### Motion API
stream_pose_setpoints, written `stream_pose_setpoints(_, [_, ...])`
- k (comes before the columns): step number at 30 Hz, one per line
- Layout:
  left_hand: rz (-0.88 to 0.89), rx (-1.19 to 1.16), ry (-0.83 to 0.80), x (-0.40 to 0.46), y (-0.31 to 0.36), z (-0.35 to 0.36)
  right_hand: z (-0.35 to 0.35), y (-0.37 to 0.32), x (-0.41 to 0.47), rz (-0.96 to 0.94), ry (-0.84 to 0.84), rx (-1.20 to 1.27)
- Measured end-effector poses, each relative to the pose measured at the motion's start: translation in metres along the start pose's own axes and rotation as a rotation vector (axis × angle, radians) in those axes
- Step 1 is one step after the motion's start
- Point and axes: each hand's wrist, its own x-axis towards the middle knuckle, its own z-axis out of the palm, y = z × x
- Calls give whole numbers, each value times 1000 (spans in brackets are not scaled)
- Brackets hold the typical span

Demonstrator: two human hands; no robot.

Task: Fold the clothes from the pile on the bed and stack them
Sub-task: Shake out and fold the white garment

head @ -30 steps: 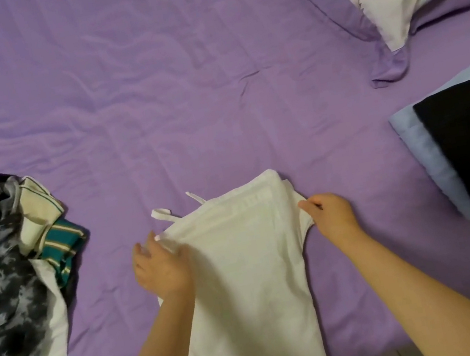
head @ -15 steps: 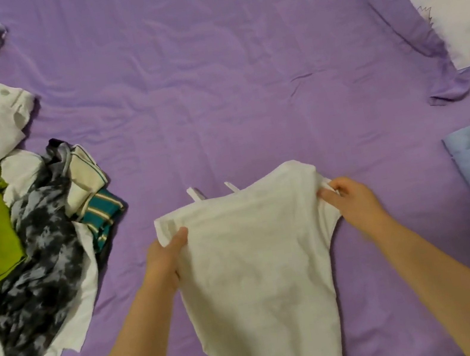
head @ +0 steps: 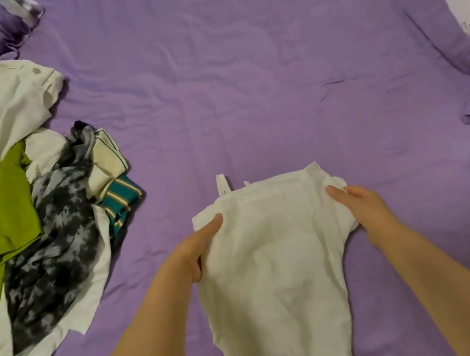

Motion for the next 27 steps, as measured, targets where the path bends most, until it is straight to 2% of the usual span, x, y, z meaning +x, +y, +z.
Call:
stream_pose_setpoints(4, [129, -67, 8, -2, -6, -6, -11, -2, -8, 44, -28, 116])
stream_pose_setpoints(9, [378, -215, -16, -16, -6, -13, -21, -2, -17, -35, -16, 157])
stream_pose_setpoints(13, [493, -266, -47, -26, -2, -18, -23, -9, -24, -79, -39, 302])
stream_pose_setpoints(16, [528, -200, 33, -30, -1, -22, -22, -13, -25, -134, -115, 335])
stream_pose_setpoints(19, [571, -8, 240, -28, -3, -25, -20, -13, -22, -156, -99, 45])
stream_pose_setpoints(21, [593, 17, 307, -23, -3, -26, -17, -12, -19, -179, -74, -114])
stream_pose_setpoints(24, [556, 26, 289, -21, 2, -22, -10, -17, -16, -187, -24, -71])
stream_pose_setpoints(27, [459, 6, 253, -18, 6, -26, -11, -23, -14, -168, -83, 121])
